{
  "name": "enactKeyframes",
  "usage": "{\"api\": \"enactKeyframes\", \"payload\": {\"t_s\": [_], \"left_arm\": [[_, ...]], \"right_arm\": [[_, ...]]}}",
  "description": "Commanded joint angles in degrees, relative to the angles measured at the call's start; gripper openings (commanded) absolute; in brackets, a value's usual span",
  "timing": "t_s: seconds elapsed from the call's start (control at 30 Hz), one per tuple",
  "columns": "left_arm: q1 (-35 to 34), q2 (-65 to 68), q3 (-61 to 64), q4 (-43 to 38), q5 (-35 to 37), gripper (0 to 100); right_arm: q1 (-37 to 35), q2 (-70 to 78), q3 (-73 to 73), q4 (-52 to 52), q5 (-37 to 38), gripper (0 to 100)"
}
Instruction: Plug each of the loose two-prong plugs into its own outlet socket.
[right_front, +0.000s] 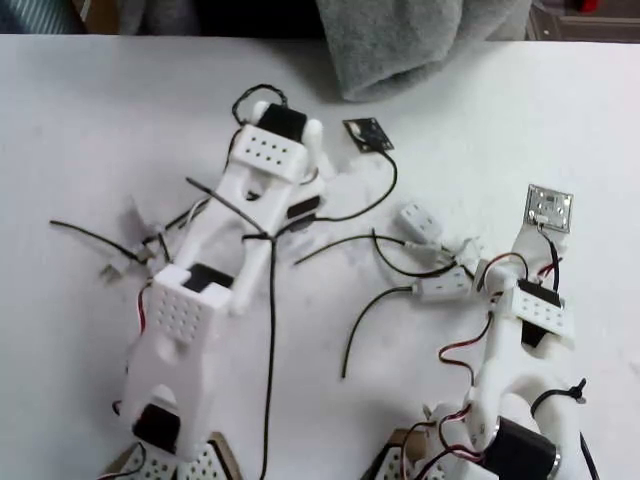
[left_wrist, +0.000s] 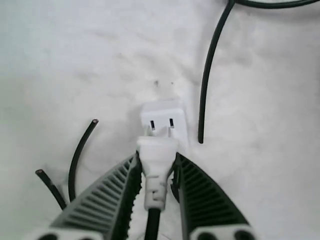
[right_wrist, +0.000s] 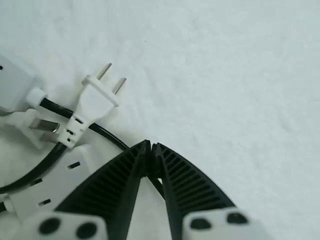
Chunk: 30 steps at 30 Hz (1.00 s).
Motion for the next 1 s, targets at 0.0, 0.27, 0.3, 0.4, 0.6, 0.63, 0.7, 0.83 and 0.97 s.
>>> {"api": "enactKeyframes", "payload": {"t_s": [0.0, 0.27, 0.3, 0.4, 0.6, 0.63, 0.7, 0.83, 0.97], "left_arm": [[0.6, -0.5, -0.2, -0.3, 0.7, 2], [0.7, -0.4, -0.2, -0.2, 1.1, 2], [1.1, -0.4, -0.2, 0.0, 1.1, 2], [2.8, -0.4, -0.2, 0.8, 0.9, 2], [4.5, -0.4, -0.2, 0.6, 0.7, 2], [4.3, -0.4, -0.2, 0.6, 0.6, 2], [2.9, -0.4, -0.3, 0.6, 0.6, 2], [0.4, -0.4, -0.3, 0.7, -0.8, 2], [-0.7, -0.4, -0.2, 0.9, -1.8, 2]], "right_arm": [[0.5, -1.8, -0.4, -0.7, -0.4, 1.9], [0.5, -1.8, -0.4, -0.7, -0.4, 1.9], [0.5, -1.8, -0.4, -0.7, -0.4, 1.9], [0.5, -1.8, -0.4, -0.7, -0.4, 1.9], [0.5, -1.8, -0.4, -0.7, -0.4, 1.9], [0.5, -1.8, -0.4, -0.7, -0.4, 1.9], [0.5, -1.8, -0.4, -0.7, -0.4, 1.9], [0.5, -1.8, -0.4, -0.7, -0.4, 1.9], [0.5, -1.8, -0.4, -0.7, -0.4, 1.9]]}}
